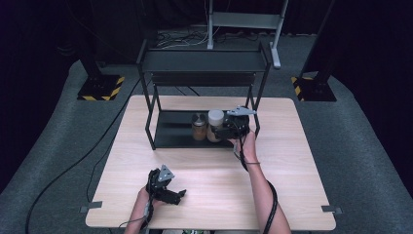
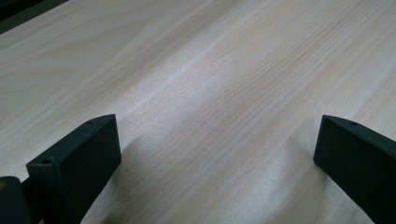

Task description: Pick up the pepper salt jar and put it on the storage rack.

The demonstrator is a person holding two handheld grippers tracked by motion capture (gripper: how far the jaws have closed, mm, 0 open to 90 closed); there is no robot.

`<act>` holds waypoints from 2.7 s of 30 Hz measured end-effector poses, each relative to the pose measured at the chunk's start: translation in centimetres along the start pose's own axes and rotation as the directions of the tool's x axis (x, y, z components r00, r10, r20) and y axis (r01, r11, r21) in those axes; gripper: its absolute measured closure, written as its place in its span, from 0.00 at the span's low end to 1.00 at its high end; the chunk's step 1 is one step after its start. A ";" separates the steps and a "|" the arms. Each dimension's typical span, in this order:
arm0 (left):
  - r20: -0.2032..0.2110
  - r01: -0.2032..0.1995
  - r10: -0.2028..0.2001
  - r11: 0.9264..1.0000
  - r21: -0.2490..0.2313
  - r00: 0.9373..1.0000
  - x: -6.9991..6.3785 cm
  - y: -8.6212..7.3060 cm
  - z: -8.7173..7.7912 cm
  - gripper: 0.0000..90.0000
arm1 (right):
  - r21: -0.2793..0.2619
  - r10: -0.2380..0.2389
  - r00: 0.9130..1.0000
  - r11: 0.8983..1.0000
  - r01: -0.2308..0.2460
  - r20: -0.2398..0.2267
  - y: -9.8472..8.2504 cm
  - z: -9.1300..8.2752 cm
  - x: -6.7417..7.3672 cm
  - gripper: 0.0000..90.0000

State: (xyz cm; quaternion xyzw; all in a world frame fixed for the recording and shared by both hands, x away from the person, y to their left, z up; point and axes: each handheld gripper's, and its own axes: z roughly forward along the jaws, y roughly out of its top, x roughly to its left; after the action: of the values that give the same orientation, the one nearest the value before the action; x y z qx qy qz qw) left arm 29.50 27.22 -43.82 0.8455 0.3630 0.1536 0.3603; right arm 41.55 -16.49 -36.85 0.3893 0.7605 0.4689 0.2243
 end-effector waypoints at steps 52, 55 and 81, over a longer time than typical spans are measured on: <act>-0.001 0.000 0.000 1.000 -0.001 1.000 0.0 0.0 0.0 0.00 | 0.216 0.020 0.999 0.976 -0.029 0.042 -14.4 -12.2 6.0 0.00; -0.001 0.000 0.000 1.000 -0.001 1.000 0.0 0.0 0.0 0.00 | 0.203 0.019 0.998 0.979 -0.029 0.052 -14.6 -12.4 6.2 0.00; 0.000 0.000 0.000 1.000 0.000 1.000 0.0 0.0 0.0 0.00 | 0.201 0.032 0.996 0.978 -0.048 0.079 -14.6 -12.4 6.4 0.00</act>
State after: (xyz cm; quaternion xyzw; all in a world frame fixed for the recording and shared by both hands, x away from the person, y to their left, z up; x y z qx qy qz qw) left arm 29.48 27.21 -43.83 0.8454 0.3631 0.1538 0.3603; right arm 23.38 -21.76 -44.00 0.4428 0.7872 0.3784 0.2025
